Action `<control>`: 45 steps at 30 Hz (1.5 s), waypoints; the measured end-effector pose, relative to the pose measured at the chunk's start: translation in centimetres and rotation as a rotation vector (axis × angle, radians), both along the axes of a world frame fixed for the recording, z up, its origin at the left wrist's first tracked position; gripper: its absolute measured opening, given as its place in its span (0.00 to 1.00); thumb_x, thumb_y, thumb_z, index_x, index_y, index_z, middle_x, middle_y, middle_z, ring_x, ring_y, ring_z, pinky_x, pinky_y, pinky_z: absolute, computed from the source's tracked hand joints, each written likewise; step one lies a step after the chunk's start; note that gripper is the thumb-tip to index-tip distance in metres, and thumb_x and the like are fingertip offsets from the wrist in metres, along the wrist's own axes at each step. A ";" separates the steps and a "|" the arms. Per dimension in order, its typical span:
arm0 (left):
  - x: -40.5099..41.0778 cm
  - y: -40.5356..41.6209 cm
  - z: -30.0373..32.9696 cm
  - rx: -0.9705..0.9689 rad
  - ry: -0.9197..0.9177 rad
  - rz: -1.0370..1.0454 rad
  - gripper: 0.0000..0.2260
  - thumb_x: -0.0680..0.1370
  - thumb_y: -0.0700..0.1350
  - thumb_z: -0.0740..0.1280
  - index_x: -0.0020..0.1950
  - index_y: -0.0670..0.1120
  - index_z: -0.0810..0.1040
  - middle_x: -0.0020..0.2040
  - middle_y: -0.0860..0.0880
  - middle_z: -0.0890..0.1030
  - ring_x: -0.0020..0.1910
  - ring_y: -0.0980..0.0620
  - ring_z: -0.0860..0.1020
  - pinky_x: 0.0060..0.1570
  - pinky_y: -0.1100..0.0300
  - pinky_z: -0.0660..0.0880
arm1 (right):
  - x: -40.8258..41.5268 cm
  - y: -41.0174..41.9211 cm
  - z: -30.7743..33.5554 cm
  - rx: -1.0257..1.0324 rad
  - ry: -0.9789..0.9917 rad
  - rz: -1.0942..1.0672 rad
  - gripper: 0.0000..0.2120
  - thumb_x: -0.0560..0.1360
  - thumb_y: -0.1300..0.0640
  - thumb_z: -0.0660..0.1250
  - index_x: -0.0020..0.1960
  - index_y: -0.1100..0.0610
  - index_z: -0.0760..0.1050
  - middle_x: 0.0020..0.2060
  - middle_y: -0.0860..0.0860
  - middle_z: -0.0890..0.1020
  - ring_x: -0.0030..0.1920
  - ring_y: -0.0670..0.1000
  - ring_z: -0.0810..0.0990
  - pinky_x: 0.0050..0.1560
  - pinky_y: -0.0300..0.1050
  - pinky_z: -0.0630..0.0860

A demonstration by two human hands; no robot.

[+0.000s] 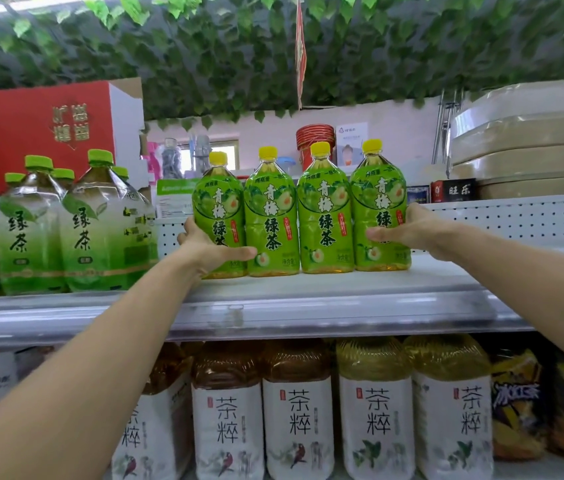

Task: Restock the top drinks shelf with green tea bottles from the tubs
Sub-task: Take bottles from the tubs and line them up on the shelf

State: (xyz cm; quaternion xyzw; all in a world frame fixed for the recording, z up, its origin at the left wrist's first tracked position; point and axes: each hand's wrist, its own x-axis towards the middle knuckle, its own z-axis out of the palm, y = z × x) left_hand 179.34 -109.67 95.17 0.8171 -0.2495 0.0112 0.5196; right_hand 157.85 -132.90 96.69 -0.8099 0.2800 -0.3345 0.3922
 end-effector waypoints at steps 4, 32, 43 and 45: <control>0.0 0.0 -0.1 0.013 -0.011 0.005 0.67 0.58 0.55 0.82 0.81 0.53 0.36 0.83 0.43 0.47 0.80 0.37 0.52 0.76 0.35 0.54 | 0.8 -3.0 -0.2 -0.051 0.078 0.064 0.60 0.45 0.36 0.82 0.71 0.56 0.67 0.66 0.53 0.77 0.67 0.59 0.73 0.71 0.62 0.66; -11.2 32.0 -20.6 0.239 -0.794 0.048 0.32 0.79 0.62 0.65 0.78 0.48 0.63 0.71 0.47 0.73 0.66 0.47 0.74 0.53 0.48 0.79 | -1.2 35.5 -21.8 -0.902 -0.066 0.082 0.29 0.74 0.51 0.71 0.71 0.59 0.68 0.60 0.57 0.77 0.55 0.62 0.79 0.44 0.55 0.78; -4.5 54.7 -34.5 0.541 -0.283 -0.030 0.33 0.78 0.54 0.70 0.79 0.50 0.60 0.72 0.47 0.67 0.70 0.44 0.70 0.64 0.43 0.72 | 3.9 53.9 -37.5 -0.584 0.245 0.249 0.28 0.77 0.48 0.66 0.74 0.54 0.64 0.65 0.54 0.73 0.60 0.60 0.76 0.43 0.54 0.75; -2.9 57.3 -37.2 0.575 -0.206 -0.030 0.33 0.78 0.54 0.70 0.79 0.51 0.60 0.72 0.47 0.68 0.71 0.44 0.70 0.64 0.44 0.72 | 5.5 55.5 -39.9 -0.525 0.327 0.284 0.28 0.79 0.47 0.65 0.76 0.53 0.61 0.68 0.53 0.70 0.63 0.59 0.74 0.47 0.54 0.75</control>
